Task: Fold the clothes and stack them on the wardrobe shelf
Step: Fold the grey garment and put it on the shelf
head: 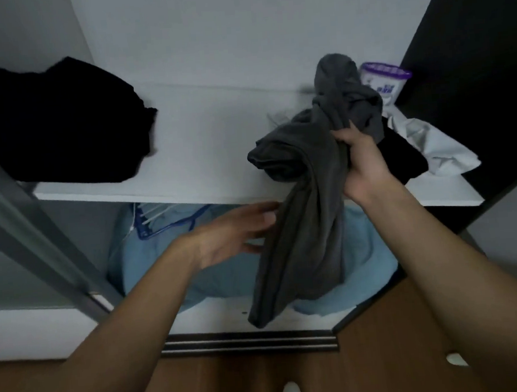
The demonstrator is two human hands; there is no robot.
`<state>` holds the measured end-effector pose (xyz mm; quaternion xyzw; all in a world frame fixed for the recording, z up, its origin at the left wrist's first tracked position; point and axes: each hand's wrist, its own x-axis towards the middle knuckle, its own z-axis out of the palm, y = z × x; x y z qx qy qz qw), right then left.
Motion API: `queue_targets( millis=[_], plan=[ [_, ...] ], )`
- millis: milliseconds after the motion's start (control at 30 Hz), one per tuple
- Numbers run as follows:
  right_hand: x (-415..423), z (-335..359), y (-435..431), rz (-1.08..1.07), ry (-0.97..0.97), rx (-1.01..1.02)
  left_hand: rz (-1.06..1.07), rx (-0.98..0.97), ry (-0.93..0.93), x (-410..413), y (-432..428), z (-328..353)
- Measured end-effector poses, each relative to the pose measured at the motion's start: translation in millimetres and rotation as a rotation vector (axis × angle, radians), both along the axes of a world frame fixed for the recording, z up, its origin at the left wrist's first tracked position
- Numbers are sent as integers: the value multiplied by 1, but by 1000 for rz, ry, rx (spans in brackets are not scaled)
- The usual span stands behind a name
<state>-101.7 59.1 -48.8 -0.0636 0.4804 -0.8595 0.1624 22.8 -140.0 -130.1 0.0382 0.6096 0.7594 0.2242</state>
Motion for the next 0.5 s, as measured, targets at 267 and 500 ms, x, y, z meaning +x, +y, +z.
queue_targets(
  millis=[267, 500],
  plan=[
    [112, -69, 40, 112, -30, 779, 410, 487, -234, -27, 51, 11],
    [79, -38, 55, 34, -315, 551, 568, 407, -60, -25, 48, 27]
  ],
)
